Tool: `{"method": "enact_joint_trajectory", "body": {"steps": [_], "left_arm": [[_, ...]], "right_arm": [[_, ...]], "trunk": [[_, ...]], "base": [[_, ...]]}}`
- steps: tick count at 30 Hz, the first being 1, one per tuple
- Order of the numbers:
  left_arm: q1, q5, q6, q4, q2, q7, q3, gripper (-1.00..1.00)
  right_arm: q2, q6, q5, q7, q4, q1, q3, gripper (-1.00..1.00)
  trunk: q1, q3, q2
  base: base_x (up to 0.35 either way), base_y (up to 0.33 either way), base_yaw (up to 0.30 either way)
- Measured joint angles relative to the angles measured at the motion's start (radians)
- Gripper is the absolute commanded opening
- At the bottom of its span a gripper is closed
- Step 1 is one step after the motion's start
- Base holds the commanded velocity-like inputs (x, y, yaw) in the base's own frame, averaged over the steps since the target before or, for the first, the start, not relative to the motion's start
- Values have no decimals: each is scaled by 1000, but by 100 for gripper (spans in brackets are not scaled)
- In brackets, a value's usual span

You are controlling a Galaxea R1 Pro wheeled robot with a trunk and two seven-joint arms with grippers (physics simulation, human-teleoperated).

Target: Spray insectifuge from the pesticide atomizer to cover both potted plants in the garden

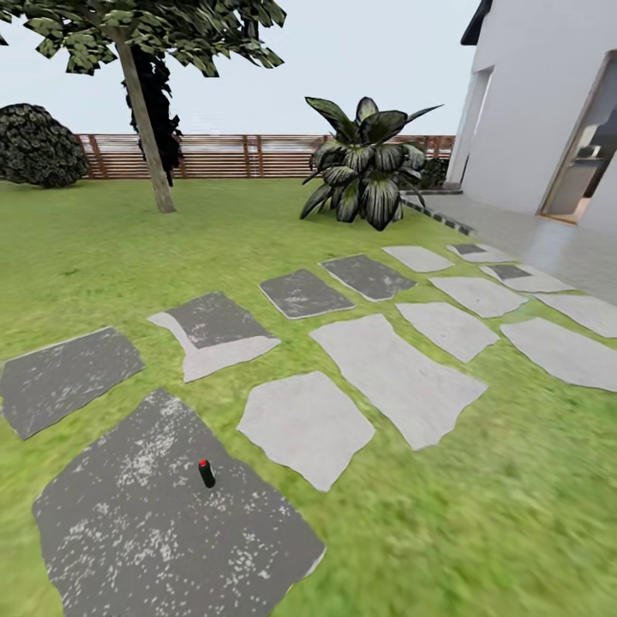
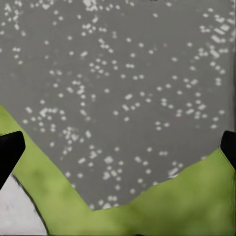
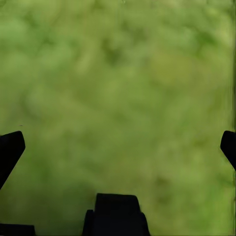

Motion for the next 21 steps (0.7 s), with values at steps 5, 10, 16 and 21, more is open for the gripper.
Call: {"method": "enact_joint_trajectory", "body": {"steps": [5, 10, 16, 21], "left_arm": [[1, 0, 0, 0, 0, 0, 0, 100], [0, 0, 0, 0, 0, 0, 0, 100], [0, 0, 0, 0, 0, 0, -1, 100], [0, 0, 0, 0, 0, 0, 0, 100]], "right_arm": [[0, 0, 0, 0, 0, 0, 0, 100], [0, 0, 0, 0, 0, 0, 0, 100], [0, 0, 0, 0, 0, 0, 0, 100], [-1, 0, -1, 0, 0, 0, 0, 100]], "trunk": [[0, 0, 0], [0, 0, 0], [0, 0, 0], [0, 0, 0]], "base": [[158, -244, 277], [155, -247, 277], [149, -251, 277], [146, -253, 277]]}}
